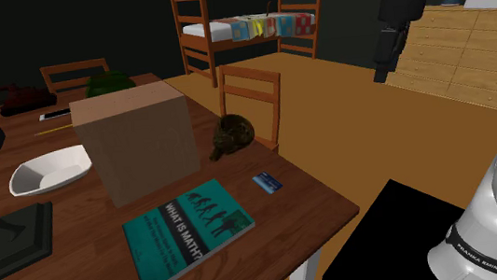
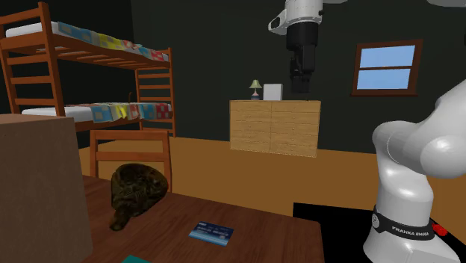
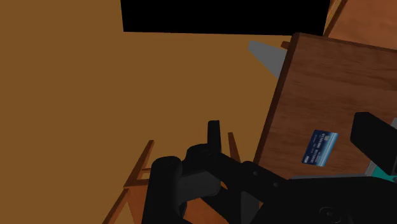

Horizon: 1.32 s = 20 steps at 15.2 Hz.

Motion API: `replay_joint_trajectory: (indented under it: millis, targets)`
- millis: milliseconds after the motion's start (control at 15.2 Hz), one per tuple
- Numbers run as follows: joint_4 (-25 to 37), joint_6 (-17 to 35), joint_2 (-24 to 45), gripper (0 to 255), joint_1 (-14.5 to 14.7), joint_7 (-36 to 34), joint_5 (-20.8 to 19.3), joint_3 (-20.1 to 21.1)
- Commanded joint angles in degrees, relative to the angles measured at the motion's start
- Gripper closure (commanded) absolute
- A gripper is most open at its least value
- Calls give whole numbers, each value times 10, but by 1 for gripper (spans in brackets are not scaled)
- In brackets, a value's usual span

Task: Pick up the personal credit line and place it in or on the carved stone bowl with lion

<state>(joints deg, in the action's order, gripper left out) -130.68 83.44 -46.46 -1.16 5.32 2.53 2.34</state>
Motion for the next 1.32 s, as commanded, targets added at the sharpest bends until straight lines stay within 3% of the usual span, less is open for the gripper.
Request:
replay_joint_trajectory:
  millis: [0, 660, 990, 1254]
  targets:
    - [0, 0, 0, 0, 0, 0, 0, 0]
    - [-194, 278, -42, 0, 16, -116, 63, 111]
    - [-249, 437, -1, 0, 16, -181, 87, 186]
    - [-267, 572, 65, 0, -5, -245, 88, 259]
